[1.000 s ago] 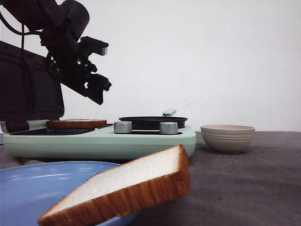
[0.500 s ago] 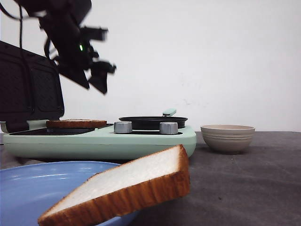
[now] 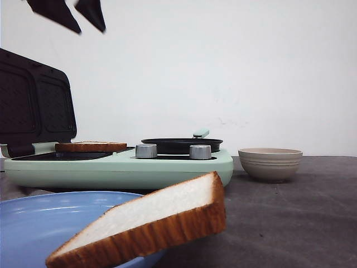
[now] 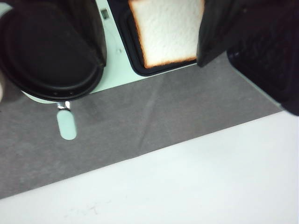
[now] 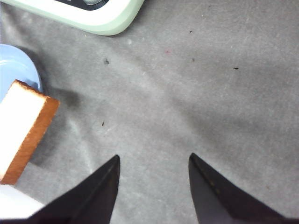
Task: Make breakfast with bread and shrimp
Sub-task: 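Raise the open left gripper away from the toaster, then grasp the second bread slice on the blue plate with the right gripper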
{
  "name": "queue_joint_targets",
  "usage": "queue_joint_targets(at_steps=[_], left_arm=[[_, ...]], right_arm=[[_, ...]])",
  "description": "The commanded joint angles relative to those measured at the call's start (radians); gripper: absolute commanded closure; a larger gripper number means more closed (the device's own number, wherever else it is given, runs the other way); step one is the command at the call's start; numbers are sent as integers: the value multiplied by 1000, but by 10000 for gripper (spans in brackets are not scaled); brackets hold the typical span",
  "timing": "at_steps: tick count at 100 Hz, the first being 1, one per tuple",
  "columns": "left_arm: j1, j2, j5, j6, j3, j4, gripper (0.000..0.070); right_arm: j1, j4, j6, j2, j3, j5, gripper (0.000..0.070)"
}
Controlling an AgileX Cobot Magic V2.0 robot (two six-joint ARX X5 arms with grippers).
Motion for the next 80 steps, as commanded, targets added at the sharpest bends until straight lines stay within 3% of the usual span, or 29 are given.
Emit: queue_joint_targets(at_steps=[1,14,35,47,61,80], left_arm=[[1,-16,5,-11,23,-18,388],[21,-72,15,-38,10,-68,388],[55,-189,83,-63,-96,-57,387],[68,-281,83,-74,-192,-39,387],[80,-399,83,-73,-307,-14,387],[100,-562,83,-78,-451,23,387]], right_arm=[[5,6,26,5,15,-4,416],[5,6,50,6,14,-32,416],[5,52,133,6,-12,-173,416],[6,158,221,6,-92,-299,416],[42,336,386,6,-215,-460,416],[170,529,557,7,-340,-470,416]])
